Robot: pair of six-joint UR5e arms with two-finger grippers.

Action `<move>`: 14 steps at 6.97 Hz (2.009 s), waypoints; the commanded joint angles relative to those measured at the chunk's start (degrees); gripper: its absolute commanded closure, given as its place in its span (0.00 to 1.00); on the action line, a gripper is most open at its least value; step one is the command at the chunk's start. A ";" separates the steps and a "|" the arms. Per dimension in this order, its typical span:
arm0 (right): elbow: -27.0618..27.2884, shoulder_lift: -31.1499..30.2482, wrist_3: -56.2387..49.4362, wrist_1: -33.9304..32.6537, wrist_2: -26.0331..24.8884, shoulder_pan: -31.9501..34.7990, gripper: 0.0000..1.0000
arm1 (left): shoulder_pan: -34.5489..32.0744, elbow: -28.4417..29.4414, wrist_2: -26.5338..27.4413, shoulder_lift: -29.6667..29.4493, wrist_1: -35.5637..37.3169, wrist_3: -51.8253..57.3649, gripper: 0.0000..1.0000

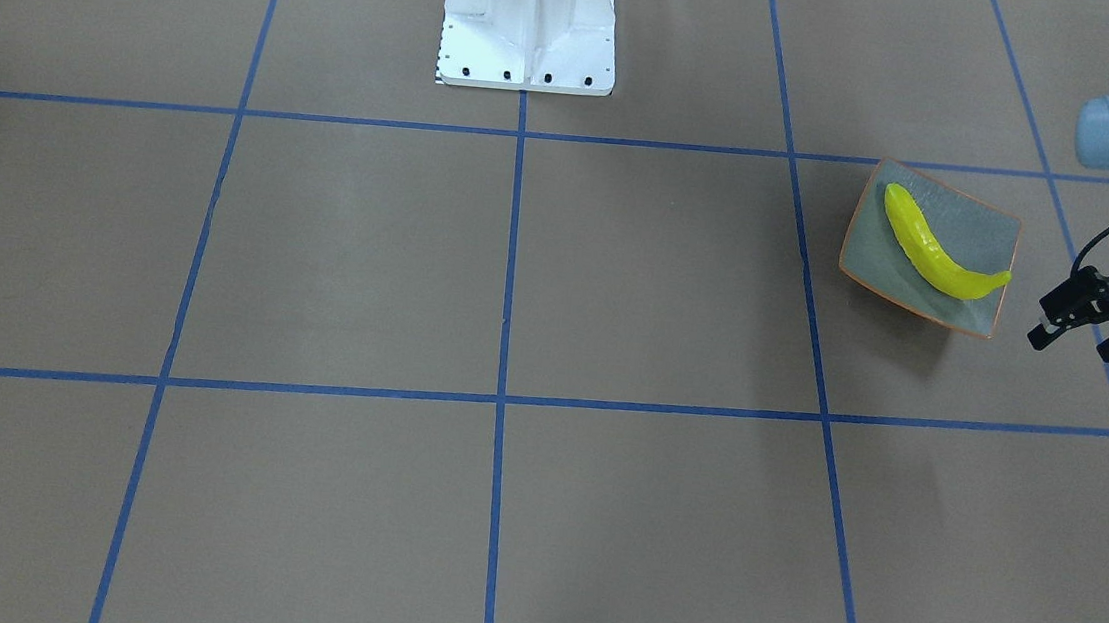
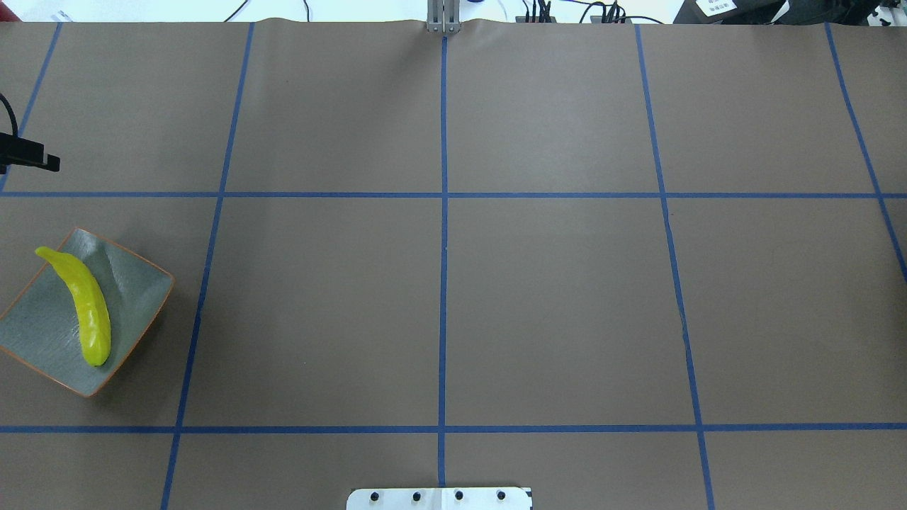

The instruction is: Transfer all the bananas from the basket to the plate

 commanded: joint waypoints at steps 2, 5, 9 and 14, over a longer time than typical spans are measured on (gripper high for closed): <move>0.05 0.00 -0.01 0.00 0.07 -0.39 0.60 | 0.09 0.03 0.00 -0.04 0.00 0.03 0.00; 0.84 0.00 0.08 0.00 0.16 -0.39 1.00 | 0.18 0.03 0.00 -0.04 0.00 0.03 0.00; 6.89 -0.35 2.10 -1.92 4.62 0.74 1.00 | 0.27 0.03 0.00 0.05 0.00 0.03 0.00; 24.56 3.06 0.07 -23.79 11.10 7.78 1.00 | 0.35 1.35 -0.26 0.23 -0.96 0.20 0.00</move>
